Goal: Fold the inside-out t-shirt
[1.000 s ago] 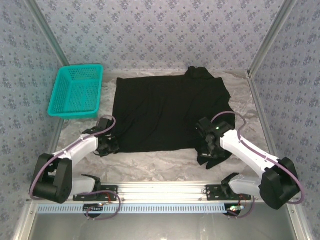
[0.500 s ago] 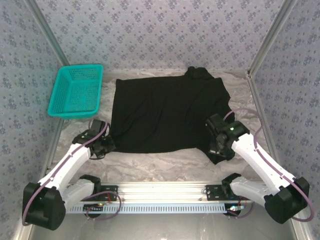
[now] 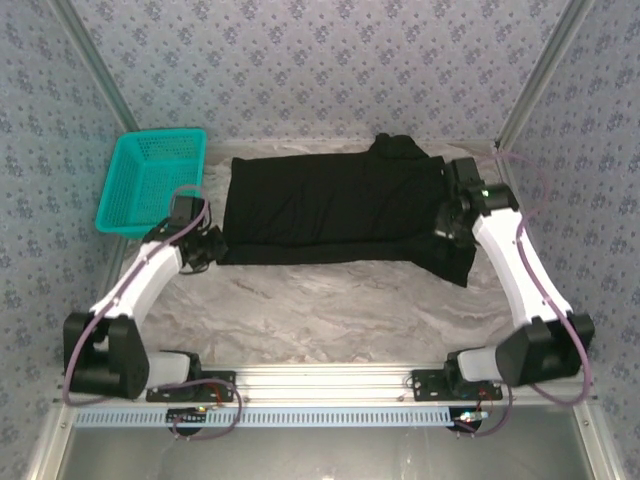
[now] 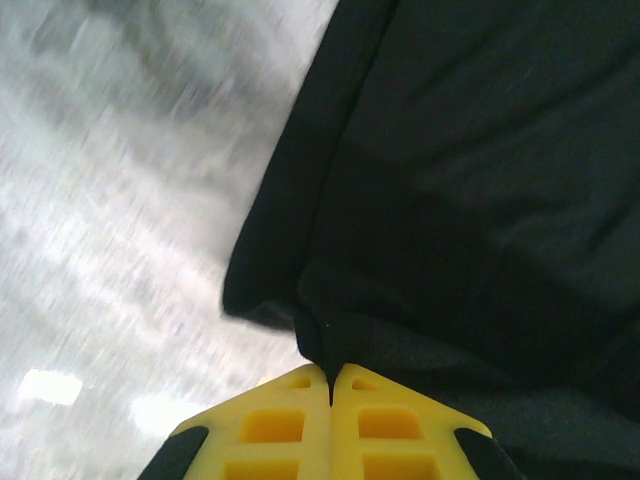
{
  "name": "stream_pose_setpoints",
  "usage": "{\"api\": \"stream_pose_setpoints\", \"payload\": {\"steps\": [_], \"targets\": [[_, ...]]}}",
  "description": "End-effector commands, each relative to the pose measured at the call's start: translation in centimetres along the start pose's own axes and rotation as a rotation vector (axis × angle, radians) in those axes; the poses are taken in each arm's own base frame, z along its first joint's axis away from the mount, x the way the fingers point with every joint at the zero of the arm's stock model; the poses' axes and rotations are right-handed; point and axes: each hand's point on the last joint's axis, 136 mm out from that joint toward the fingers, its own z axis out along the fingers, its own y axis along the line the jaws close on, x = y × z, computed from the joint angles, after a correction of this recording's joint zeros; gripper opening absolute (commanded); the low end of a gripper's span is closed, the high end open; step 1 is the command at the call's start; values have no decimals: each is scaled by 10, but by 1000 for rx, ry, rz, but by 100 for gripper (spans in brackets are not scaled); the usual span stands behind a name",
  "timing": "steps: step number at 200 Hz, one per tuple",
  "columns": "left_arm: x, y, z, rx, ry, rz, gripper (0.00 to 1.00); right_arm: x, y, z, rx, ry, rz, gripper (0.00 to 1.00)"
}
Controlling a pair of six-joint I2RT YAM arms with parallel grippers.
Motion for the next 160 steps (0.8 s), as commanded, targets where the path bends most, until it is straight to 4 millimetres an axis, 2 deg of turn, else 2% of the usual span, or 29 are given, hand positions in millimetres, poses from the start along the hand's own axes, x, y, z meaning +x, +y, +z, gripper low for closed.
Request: {"api": "stream_pose_setpoints", "payload": {"steps": [1,37,67,100,139,160], "targets": [[-49,-33,6,69,-90,46,0,-50,4,11,40,-77,-54,0],[-93,-53,37,57,-100,63,0,-99,23,51,86,-80,-93,0],[-112,-67,64,52,-76,75,0,-125,42,83,125,-80,-146,0],[-119,-72,86,47,-46,82,0,-146,60,109,170,-95,-213,2],[-115,-66,94,29,-39,85,0,-156,96,133,162,-113,-296,4],[-110,-61,102,11,-23,88,0,-157,115,154,146,-105,-320,7]]}}
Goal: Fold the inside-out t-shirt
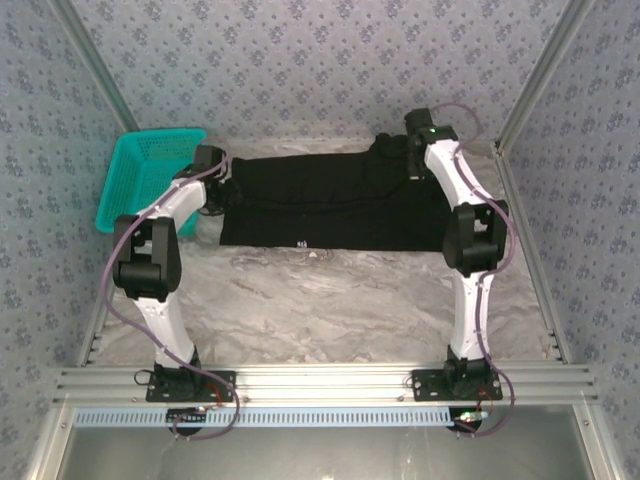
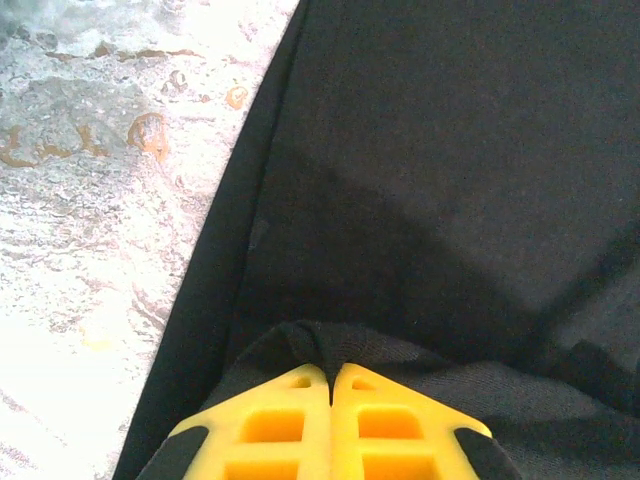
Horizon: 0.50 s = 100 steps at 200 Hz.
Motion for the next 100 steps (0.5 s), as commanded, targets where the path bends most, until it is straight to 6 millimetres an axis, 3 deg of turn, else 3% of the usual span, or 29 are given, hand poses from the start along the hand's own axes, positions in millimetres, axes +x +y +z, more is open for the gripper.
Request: {"api": "stream_pose_setpoints", "payload": {"steps": [1,14,46,80,100], "targets": [[-2,4,3,-13,4,20,0,-13,18,12,9,-26,-52,7],[0,7,8,-21,11,16,0,-17,27,23,4,-23,-55,9],[-4,9,20,-38,0,6,4,-28,40,47,-27,-28,-16,28],[-18,14,17,-70,-37,-3,12,-40,26,29,-76,-42,32,36],[-24,12,7,-58,-63,-11,21,-32,13,13,-99,-29,49,37]]}}
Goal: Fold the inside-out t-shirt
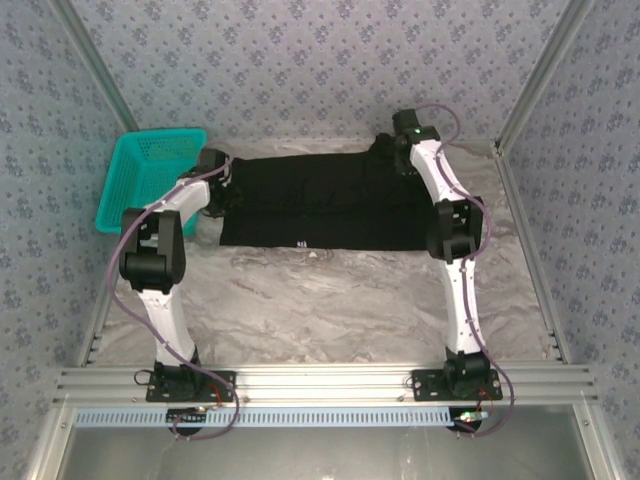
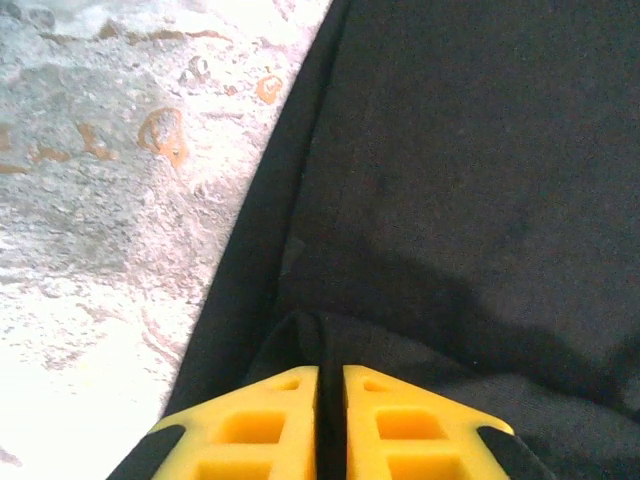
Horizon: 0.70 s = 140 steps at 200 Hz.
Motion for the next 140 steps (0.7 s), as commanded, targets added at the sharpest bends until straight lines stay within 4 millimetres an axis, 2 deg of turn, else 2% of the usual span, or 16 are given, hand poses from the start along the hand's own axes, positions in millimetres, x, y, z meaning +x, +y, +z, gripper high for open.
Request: {"api": "stream_pose_setpoints", "payload": {"steps": [1,15,18,41,55,74,84,98,117,135,140], "targets": [[-26,-1,-19,2,-81,-10,22,-5,-23,-41,-40,-17,55,37],[-27,-5,-29,22,-93,-10,30,14,-25,-45,-83,14,76,37],[-28,-6,-32,27,-98,-11,32,15,-26,-51,-99,5,85,37],[-21,-9,-53,76,-122,-13,42,57,-28,-63,-209,19,130,39],[-4,-13,-64,127,-110,-8,47,80,-30,-68,-271,32,165,41],[33,-19,-67,199,-66,-13,52,107,-32,-68,-318,63,198,42],[51,-23,-65,223,-40,2,53,115,-36,-63,-314,62,209,43],[64,-30,-59,242,-15,43,53,125,-43,-49,-308,100,232,43],[67,-32,-41,224,26,78,53,129,-45,-27,-330,131,262,42],[69,-29,-20,188,64,103,53,139,-56,-6,-269,184,277,40],[71,-26,-15,174,76,105,52,148,-59,-2,-253,223,281,39]]}}
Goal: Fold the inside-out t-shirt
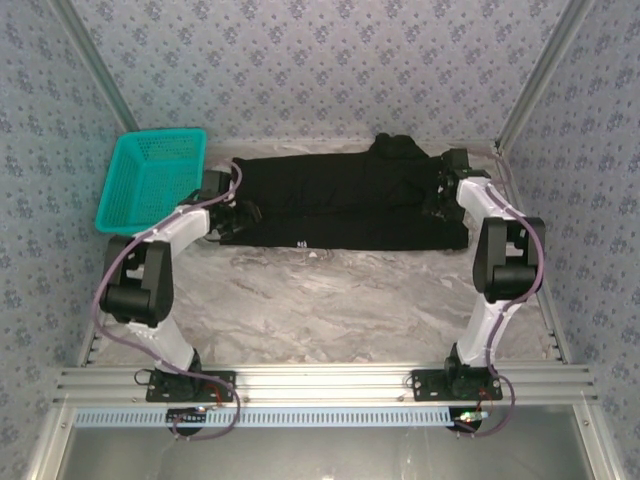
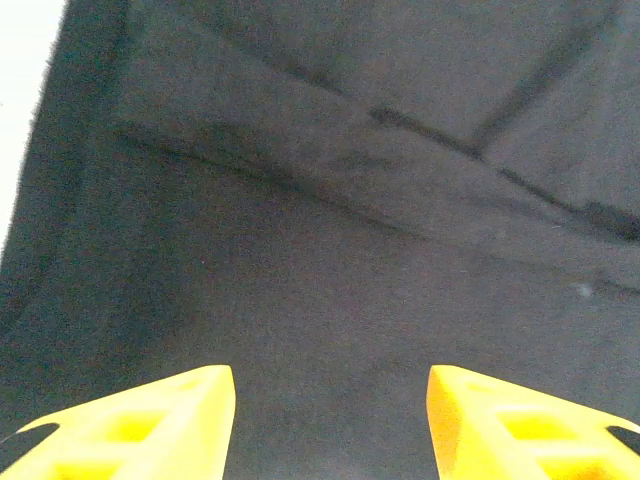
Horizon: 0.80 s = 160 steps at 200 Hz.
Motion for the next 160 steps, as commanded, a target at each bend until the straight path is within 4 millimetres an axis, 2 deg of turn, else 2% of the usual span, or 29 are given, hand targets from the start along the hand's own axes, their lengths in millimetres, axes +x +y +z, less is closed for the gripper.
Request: {"api": "stream_pose_setpoints", "payload": {"steps": [1,20,44,90,100,104,112,120,132,145,160], "targets": [[-5,4,20,-11,34,34,52,7,-16,21,29,62,54,39],[8,17,31,-58,85,28,51,24,-34,30,84,130,92,38],[34,36,27,-100,122,22,51,49,-53,29,174,209,98,38],[124,83,6,-193,270,14,51,107,-77,0,355,292,28,37],[141,87,-2,-202,295,5,51,114,-81,-9,393,286,12,37],[149,89,-6,-205,303,1,51,129,-86,-10,413,314,1,37],[157,89,-13,-199,304,-5,51,136,-88,-14,426,316,-8,37],[160,83,-20,-178,294,-6,51,141,-88,-18,428,314,-13,37],[154,70,-31,-137,256,2,52,138,-83,-25,414,280,-19,37],[134,50,-43,-89,193,17,52,121,-68,-32,361,184,-30,38],[106,31,-54,-45,99,37,53,100,-42,-35,214,83,0,42]]}}
